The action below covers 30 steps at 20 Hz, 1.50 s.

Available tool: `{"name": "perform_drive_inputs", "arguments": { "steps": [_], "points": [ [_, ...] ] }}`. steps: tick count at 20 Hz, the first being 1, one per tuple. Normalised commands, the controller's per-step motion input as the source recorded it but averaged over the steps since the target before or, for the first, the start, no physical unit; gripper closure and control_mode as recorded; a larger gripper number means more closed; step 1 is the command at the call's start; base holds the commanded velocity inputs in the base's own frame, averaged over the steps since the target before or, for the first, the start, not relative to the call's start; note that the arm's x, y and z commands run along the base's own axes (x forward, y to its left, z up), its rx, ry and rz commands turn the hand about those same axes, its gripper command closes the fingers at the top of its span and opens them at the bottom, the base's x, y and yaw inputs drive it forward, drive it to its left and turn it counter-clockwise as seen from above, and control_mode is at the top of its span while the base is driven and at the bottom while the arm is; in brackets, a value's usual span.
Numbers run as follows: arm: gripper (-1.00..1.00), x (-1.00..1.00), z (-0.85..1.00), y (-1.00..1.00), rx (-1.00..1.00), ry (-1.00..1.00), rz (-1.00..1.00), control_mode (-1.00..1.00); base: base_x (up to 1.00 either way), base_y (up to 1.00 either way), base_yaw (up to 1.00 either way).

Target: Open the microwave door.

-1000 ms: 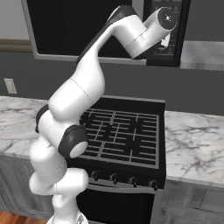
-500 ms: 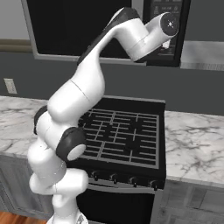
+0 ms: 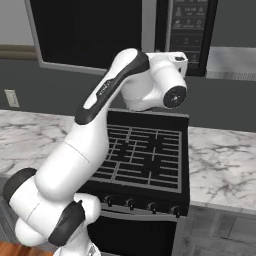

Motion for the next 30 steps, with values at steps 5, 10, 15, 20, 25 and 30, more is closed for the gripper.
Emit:
{"name": "perform_drive_inputs", "arguments": {
  "steps": [5, 10, 15, 20, 25, 30],
  "points": [
    [1.0, -1.0, 0.48, -0.73, 0.04, -0.2, 0.17, -1.0, 0.0, 0.0, 0.0],
    [1.0, -1.0, 0.38, -0.69, 0.03, -0.11, 0.21, -1.0, 0.0, 0.0, 0.0],
    [1.0, -1.0, 0.36, -0.57, 0.02, -0.03, 0.24, -1.0, 0.0, 0.0, 0.0],
    [1.0, -1.0, 0.42, -0.39, 0.0, -0.06, 0.22, -1.0, 0.0, 0.0, 0.0],
    [1.0, -0.31, -0.07, 0.03, -0.11, -0.08, 0.06, -1.0, 0.0, 0.0, 0.0],
    [-1.0, 0.28, -0.3, 0.05, -0.24, -0.17, 0.0, -1.0, 0.0, 0.0, 0.0]
  ]
}}
